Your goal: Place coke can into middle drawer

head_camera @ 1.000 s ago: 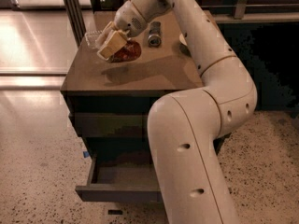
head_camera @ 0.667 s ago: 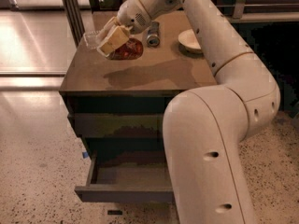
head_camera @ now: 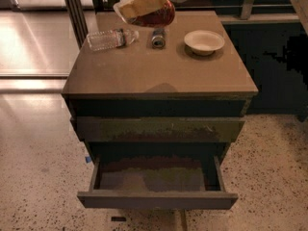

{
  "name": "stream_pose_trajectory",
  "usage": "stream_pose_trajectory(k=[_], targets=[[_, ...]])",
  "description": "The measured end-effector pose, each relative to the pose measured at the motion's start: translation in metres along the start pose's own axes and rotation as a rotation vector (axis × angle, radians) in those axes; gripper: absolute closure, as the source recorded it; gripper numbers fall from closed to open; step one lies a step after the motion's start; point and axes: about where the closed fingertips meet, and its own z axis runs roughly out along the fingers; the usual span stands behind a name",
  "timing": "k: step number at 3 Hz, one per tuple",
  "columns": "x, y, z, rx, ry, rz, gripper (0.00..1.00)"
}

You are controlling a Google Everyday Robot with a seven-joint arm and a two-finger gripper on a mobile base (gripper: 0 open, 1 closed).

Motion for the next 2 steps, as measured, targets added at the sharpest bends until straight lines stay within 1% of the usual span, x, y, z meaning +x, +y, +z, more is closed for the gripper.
stream_pose_trajectory(k=[1, 2], targets=[[-0.053, 0.031, -0.017, 0.105, -0.065, -0.066, 1.00], [-0.029, 0.027, -0.013, 0.110, -0.044, -0.020, 1.00]])
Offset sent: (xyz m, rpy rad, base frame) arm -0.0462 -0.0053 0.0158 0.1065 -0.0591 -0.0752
